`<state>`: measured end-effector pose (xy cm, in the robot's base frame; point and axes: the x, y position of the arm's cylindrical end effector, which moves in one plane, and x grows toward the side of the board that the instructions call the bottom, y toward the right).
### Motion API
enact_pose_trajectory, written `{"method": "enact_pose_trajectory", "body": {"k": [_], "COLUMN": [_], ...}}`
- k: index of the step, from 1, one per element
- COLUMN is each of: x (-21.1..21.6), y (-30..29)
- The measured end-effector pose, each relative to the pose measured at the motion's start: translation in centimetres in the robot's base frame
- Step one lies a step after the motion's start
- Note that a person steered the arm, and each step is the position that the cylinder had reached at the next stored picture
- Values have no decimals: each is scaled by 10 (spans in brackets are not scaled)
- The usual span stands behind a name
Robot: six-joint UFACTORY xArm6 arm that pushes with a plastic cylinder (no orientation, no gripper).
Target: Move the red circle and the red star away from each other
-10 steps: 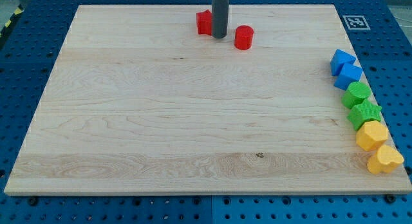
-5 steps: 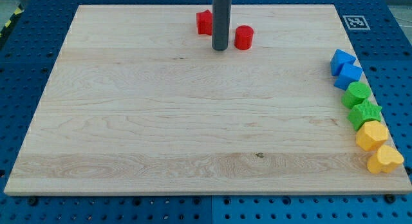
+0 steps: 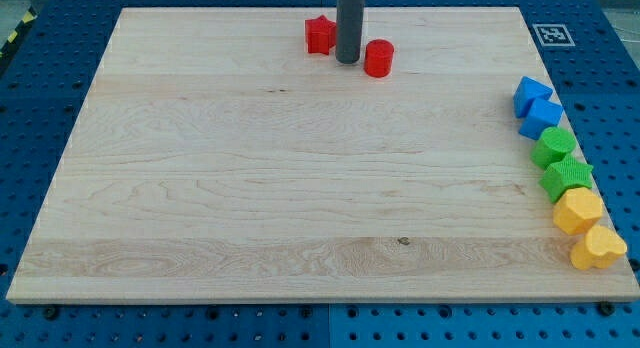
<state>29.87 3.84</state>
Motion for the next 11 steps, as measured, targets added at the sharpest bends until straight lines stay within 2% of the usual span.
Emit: {"method": "enact_pose_trajectory", "body": {"k": [2,5,8,10,11], "x": [-10,34,39,39,39], "y": [21,15,41,39,18]}}
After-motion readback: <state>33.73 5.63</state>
